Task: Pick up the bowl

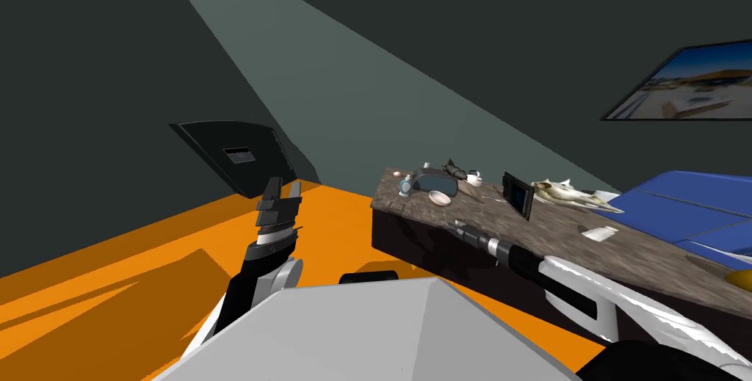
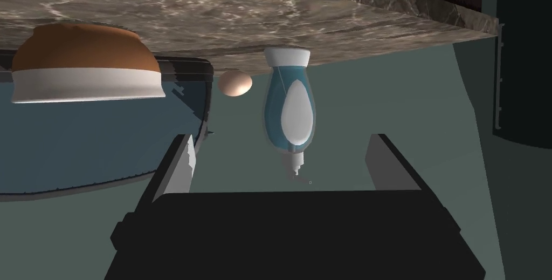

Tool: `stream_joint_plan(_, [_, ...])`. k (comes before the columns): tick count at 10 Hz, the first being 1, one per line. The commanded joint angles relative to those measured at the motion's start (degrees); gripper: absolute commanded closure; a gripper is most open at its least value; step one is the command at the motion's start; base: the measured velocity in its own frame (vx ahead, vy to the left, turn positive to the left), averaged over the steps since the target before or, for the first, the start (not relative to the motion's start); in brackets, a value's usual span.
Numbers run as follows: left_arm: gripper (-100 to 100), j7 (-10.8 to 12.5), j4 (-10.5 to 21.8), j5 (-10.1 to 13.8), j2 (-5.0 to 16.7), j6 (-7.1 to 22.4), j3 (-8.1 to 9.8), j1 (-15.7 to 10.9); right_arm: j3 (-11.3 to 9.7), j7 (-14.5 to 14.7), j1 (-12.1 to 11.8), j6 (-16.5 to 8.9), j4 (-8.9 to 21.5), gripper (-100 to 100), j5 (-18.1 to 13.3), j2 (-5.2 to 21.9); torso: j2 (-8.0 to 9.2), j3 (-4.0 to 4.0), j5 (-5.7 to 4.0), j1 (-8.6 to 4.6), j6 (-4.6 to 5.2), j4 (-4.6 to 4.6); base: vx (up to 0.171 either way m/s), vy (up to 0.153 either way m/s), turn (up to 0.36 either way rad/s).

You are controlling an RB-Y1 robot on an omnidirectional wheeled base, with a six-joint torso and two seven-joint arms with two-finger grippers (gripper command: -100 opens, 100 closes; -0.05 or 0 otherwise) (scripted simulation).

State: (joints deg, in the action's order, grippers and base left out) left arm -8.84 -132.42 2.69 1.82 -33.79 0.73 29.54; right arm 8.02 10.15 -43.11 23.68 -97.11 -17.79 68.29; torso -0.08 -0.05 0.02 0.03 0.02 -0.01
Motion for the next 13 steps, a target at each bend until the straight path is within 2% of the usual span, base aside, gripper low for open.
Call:
stream_joint_plan(1, [0, 0.00, 0.00, 0.00, 0.00, 0.00, 0.00, 0.00, -0.98, 0.22, -0.02, 0.77, 2.59, -100, -0.79, 2.86, 0.00, 0.00, 0.00, 0.00, 0.00, 0.00, 0.031, 0.020, 0.146])
stream_joint_plan(2, [0, 0.00, 0.00, 0.00, 0.00, 0.00, 0.00, -0.01, -1.72, 0.38, -0.27, 1.47, 4.40, -100, -1.39, 4.79, -0.01, -0.01, 0.00, -0.01, -0.04, 0.00, 0.043, 0.020, 0.246])
stream_joint_plan(3, [0, 0.00, 0.00, 0.00, 0.00, 0.00, 0.00, -0.01, -1.72, 0.38, -0.27, 1.47, 4.63, -100, -1.39, 6.16, -0.07, -0.04, 0.00, -0.01, -0.06, -0.02, 0.039, 0.006, 0.092])
stream_joint_plan(4, [0, 0.00, 0.00, 0.00, 0.00, 0.00, 0.00, 0.00, -2.53, 0.51, -0.49, 2.22, 6.65, -100, -1.94, 8.17, -0.04, -0.03, -0.01, -0.04, 0.01, -0.01, 0.039, 0.000, 0.130])
stream_joint_plan(5, [0, 0.00, 0.00, 0.00, 0.00, 0.00, 0.00, 0.00, -2.53, 0.51, -0.49, 2.22, 6.65, -100, -1.94, 8.76, -0.04, -0.03, -0.01, -0.07, -0.02, -0.01, 0.029, -0.005, 0.098])
stream_joint_plan(7, [0, 0.00, 0.00, 0.00, 0.00, 0.00, 0.00, 0.00, -4.26, 0.72, -0.88, 3.82, 10.57, -100, -2.90, 12.86, -0.01, -0.01, -0.02, -0.10, -0.03, 0.00, 0.031, -0.015, 0.201])
stream_joint_plan(8, [0, 0.00, 0.00, 0.00, 0.00, 0.00, 0.00, 0.00, -4.26, 0.72, -0.88, 3.82, 10.57, -100, -2.90, 13.63, -0.02, -0.01, -0.03, -0.13, -0.02, -0.01, 0.028, -0.022, 0.099])
stream_joint_plan(10, [0, 0.00, 0.00, 0.00, 0.00, 0.00, 0.00, 0.00, -6.05, 0.85, -1.23, 5.46, 14.27, -100, -3.73, 17.47, -0.01, 0.00, -0.04, -0.15, -0.02, 0.00, 0.036, -0.030, 0.187])
stream_joint_plan(11, [0, 0.00, 0.00, 0.00, 0.01, 0.00, 0.00, 0.00, -6.05, 0.85, -1.23, 5.46, 14.27, -100, -3.73, 18.10, -0.06, -0.03, -0.05, -0.20, -0.01, -0.01, 0.035, -0.036, 0.128])
stream_joint_plan(13, [0, 0.00, 0.00, 0.00, 0.01, 0.00, 0.00, 0.00, -7.90, 0.94, -1.64, 7.06, 17.63, -100, -4.47, 21.62, 0.01, 0.00, -0.05, -0.17, 0.00, 0.00, 0.024, -0.034, 0.196])
